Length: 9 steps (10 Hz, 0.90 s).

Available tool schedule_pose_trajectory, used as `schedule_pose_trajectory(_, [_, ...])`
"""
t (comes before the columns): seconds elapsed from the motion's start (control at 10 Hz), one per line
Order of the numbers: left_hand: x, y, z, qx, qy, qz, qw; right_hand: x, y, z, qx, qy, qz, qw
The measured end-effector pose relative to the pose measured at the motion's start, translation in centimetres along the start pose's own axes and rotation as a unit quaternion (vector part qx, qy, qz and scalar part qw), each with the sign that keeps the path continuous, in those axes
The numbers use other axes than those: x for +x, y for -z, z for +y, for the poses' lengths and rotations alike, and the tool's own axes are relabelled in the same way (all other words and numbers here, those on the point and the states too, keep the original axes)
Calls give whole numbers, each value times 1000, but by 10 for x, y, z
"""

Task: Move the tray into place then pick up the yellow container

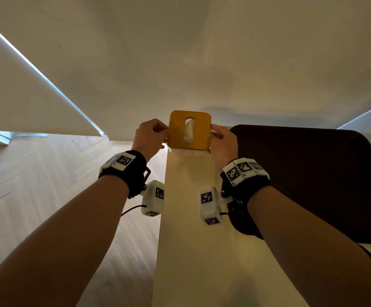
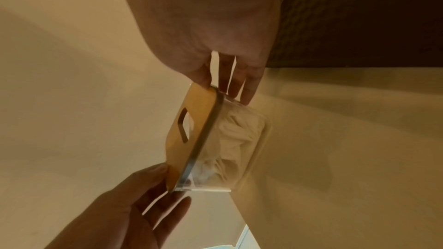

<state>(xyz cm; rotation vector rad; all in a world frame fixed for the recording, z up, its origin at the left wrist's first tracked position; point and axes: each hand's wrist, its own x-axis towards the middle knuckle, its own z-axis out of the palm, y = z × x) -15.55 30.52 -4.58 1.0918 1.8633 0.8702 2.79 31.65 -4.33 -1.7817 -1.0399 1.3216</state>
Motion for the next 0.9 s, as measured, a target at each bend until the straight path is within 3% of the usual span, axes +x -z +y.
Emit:
schedule_pose_trajectory(0.8, [-6,3,1,-15,5,-20,1000,12,-1,7,-18,19,-35,999])
schedule_pose_trajectory(0.9, [-8,9,-2,-44,19,16,999,10,5,9,-19,17,-7,1000])
